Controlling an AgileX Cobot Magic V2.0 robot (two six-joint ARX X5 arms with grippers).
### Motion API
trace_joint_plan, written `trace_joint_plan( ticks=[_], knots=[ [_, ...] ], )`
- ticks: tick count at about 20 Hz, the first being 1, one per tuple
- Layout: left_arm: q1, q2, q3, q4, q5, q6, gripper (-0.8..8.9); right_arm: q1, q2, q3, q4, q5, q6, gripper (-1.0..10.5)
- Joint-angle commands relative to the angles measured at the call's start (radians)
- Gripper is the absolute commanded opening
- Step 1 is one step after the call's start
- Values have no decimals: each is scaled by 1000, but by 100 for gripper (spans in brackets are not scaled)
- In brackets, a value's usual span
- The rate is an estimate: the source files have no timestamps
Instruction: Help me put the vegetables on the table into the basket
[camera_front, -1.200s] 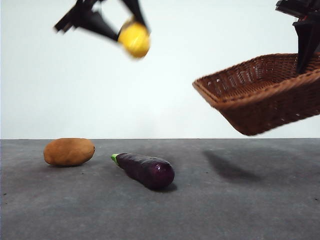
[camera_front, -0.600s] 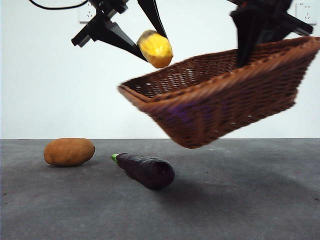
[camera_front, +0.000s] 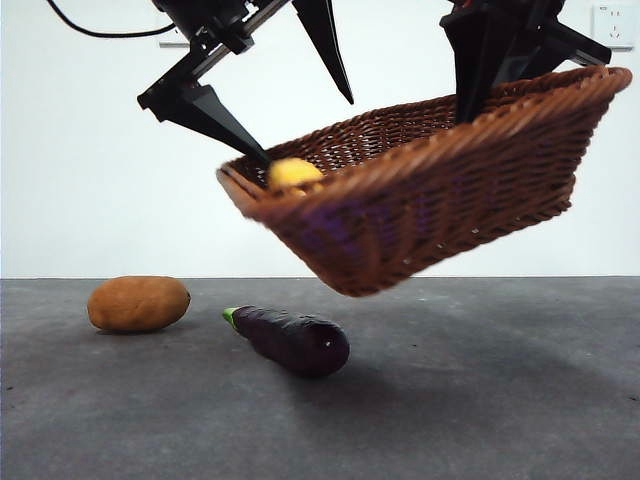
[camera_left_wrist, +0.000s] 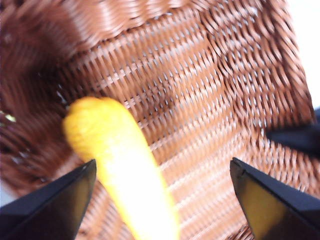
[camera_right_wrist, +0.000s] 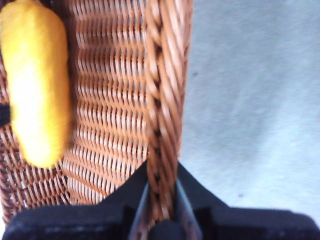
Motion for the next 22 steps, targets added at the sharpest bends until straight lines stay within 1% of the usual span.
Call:
trace_joint_plan(
  ticks=[1,3,5,6,8,9,10,11,12,15,18,20,22],
  knots=[
    [23,5,35,-5,-7,222,445,-31,-12,-3,7,10,-8,-10],
    [47,5,65,-38,-7,360,445,-78,-12,-3,5,12,-20,-10],
    [69,5,71,-83,-16,545,445,-132,-12,-3,-3,12,-38,-10],
    [78,6,71,-125,-71,641,445,-158,-12,-3,-15,12,-53,-10],
    [82,6,70,-193,-226,853,447,-202,-12,-3,-28,12,-84,-10],
    [85,6,70,-205,-274,929,470,-219,-12,-3,-31,12,-97,-10],
    [94,6,70,-212,-319,1005,548,-239,-12,-3,-37,12,-110,-10],
    [105,6,70,-212,-349,1049,604,-252,-12,-3,-42,12,-122,-10],
    [117,10,70,-206,-375,1090,634,-267,-12,-3,-43,12,-133,-10],
    [157,41,70,-206,-423,1174,634,-300,-12,-4,-43,12,-174,-10],
    [198,97,70,-254,-420,1207,632,-314,-12,-4,-43,10,-190,-10],
    [221,143,70,-275,-420,1251,633,-315,-12,-4,-42,8,-203,-10],
    [241,189,70,-266,-422,1287,633,-315,-12,-4,-42,8,-207,-10]
  ],
)
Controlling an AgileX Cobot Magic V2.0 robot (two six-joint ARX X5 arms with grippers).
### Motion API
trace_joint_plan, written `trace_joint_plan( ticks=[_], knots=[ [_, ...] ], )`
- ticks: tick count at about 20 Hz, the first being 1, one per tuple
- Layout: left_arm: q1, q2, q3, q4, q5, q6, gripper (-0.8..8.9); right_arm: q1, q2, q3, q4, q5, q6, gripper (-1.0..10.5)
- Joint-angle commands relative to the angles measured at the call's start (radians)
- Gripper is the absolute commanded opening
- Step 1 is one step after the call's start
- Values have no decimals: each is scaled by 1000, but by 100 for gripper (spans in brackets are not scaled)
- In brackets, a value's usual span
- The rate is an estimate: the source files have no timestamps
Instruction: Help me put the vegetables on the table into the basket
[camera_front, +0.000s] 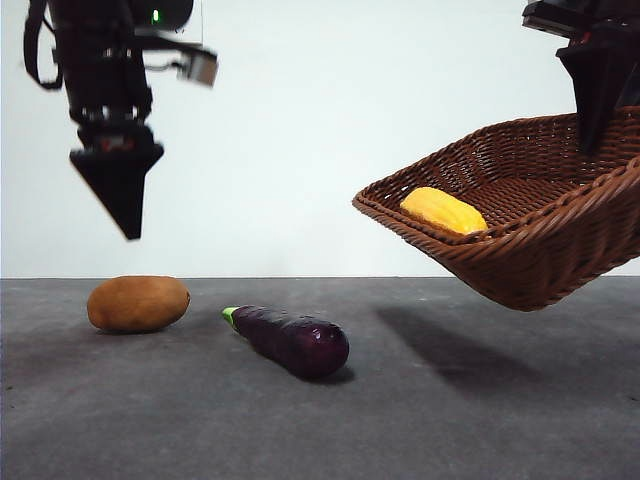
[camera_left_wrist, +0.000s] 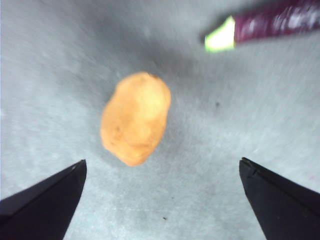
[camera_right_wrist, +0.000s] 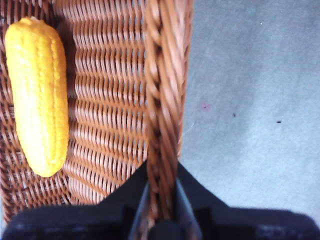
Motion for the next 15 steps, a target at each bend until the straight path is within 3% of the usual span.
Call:
trace_joint_plan(
  ticks=[1,8,15],
  knots=[
    [25,53,-4,20,-2,66,633,-2,-12,-4,7,-11,-13,-10],
    [85,155,-4,93,9,141,633,-2,-12,-10,10,-13,-24,-10],
    [87,207,-4,132,71,144,632,-1,-12,-10,13,-34,-33,-10]
  ],
)
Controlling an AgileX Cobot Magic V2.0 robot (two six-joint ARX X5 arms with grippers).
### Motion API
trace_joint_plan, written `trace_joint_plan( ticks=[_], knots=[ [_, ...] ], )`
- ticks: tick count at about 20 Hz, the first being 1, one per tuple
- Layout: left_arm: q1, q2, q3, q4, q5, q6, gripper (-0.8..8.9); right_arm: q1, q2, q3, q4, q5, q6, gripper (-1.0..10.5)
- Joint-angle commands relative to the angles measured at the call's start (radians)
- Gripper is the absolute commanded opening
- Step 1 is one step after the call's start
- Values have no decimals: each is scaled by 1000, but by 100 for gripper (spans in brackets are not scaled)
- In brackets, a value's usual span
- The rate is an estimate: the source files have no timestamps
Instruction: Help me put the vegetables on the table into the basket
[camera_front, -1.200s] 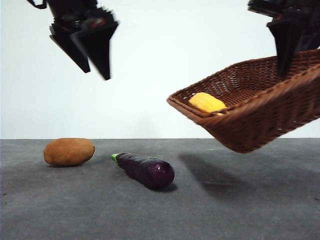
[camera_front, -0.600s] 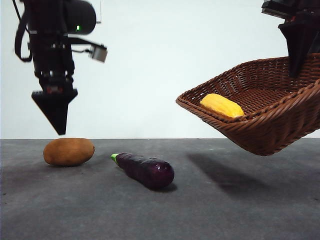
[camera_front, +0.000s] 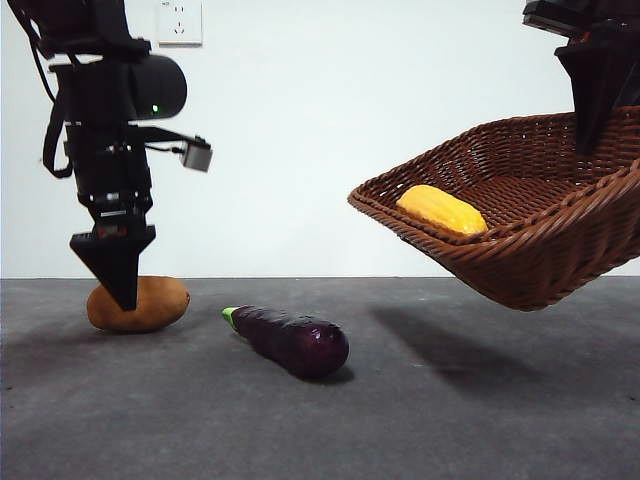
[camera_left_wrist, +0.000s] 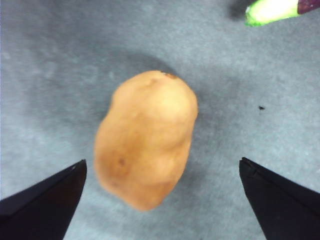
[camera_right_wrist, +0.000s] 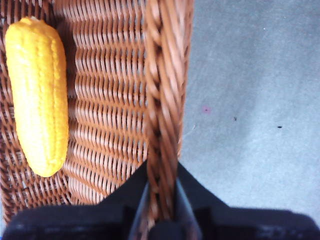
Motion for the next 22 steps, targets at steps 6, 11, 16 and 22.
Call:
trace_joint_plan(
  ticks=[6,11,16,22],
  knots=[
    [2,41,-4,15,24,8,554,0,-11,-10,4,-29,-11,-10],
    [2,41,-4,22,53,8,197,0,-11,-10,3,-29,-11,-10],
    [-1,41,-4,-2,102,-47,-9,0,-11,-10,1,-29,-10,-10],
    [-27,29,115,-23,171,-610,-9,-1,-11,-10,4,-29,27,-10]
  ],
)
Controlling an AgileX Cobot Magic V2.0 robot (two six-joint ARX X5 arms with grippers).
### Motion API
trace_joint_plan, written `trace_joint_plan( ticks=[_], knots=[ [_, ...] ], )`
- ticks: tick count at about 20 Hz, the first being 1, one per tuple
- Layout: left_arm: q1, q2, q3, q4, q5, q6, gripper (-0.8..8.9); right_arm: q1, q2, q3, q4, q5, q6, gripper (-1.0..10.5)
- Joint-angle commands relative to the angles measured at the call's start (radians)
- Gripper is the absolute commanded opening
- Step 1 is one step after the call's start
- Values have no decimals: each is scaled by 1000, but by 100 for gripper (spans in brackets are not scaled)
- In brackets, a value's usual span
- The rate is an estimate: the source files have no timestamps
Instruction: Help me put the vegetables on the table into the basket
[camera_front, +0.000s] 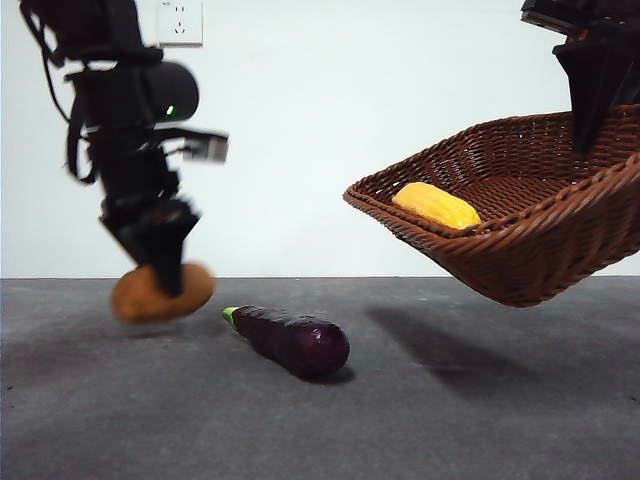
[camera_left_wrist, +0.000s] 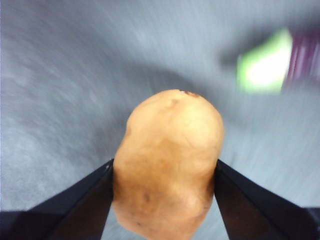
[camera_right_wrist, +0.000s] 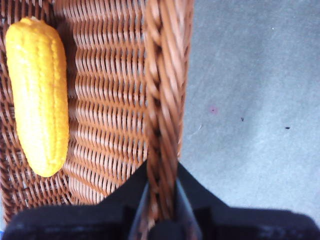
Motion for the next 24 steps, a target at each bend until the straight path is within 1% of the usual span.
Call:
trace_joint_plan(
  ticks=[1,2,3,5,6,8,12,13,15,16,17,21,23,24],
  knots=[
    [-5,-2,95,-45,93,-376,-9,0,-11,-10,6,-10,35,-10],
    [-5,-2,151,-91,179,-478,-9,0,-11,-10,6,-10,52,-10],
    [-5,-2,196,-130,266,-540,-9,0,-11,-10,5,-10,66,-10],
    [-9,-16,273,-191,471,-578,-8,0,-11,-10,6,-10,97,-10],
    [-18,-35,288,-199,544,-595,-8,0,-11,-10,10,-10,106,-10],
    [-45,-87,289,-211,634,-607,-8,0,-11,-10,21,-11,129,-10],
    [-159,-167,289,-296,613,-524,-8,0,-11,-10,29,-15,174,-10],
    [-193,-175,289,-306,596,-515,-8,0,-11,-10,29,-29,175,-10],
    [-273,-179,289,-304,531,-515,-8,1,-11,-10,31,-90,180,-10],
    [-315,-177,289,-297,482,-520,-8,1,-11,-10,31,-115,180,-10],
    [-355,-171,289,-285,442,-521,-8,1,-11,-10,30,-128,180,-10],
    [-484,-163,289,-233,341,-533,-8,1,-11,-10,24,-135,180,-10],
    [-528,-157,289,-205,268,-562,-3,1,-11,-10,22,-140,179,-10],
    [-541,-153,289,-197,254,-574,-3,2,-11,-10,22,-149,176,-10]
  ],
)
